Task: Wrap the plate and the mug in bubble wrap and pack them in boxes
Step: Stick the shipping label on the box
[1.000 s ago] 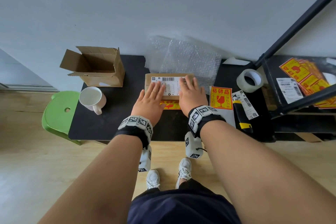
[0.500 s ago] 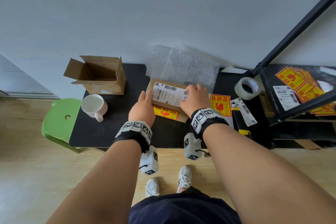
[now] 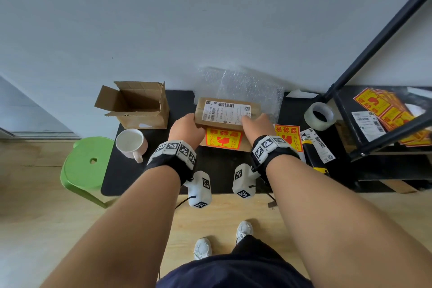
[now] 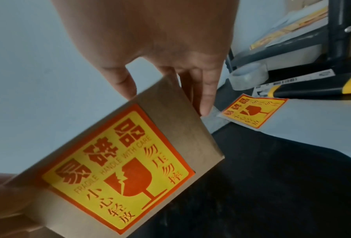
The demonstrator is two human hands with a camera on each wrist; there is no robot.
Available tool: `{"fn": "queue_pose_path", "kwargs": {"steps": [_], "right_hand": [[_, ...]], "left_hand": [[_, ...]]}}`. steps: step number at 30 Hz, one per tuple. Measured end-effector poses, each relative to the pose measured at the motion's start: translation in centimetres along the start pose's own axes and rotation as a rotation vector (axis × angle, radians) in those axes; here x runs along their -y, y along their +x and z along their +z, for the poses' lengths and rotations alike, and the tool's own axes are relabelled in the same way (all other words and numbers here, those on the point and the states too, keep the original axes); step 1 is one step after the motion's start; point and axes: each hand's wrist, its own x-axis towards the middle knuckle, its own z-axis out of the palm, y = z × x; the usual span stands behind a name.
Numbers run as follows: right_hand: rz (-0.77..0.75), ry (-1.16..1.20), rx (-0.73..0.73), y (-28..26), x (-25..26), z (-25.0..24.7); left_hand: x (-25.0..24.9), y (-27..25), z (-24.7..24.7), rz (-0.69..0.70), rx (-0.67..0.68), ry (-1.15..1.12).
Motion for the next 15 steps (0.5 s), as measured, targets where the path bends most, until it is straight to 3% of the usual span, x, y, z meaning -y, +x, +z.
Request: {"fn": "queue_pose_path", "kwargs": {"steps": [7,15], "right_hand": [[-0.156,0.062,-0.187,0.7,7.0,-1.6],[-0.360,0.185,-0.197,2.0,14.6,-0.9]], "left_hand": [[-3.9,3.4,-6.2,-0.079,-0.191,-0.106],[-4.2,7.5,-13.7,-0.032,-0.321,-0.134]]}}
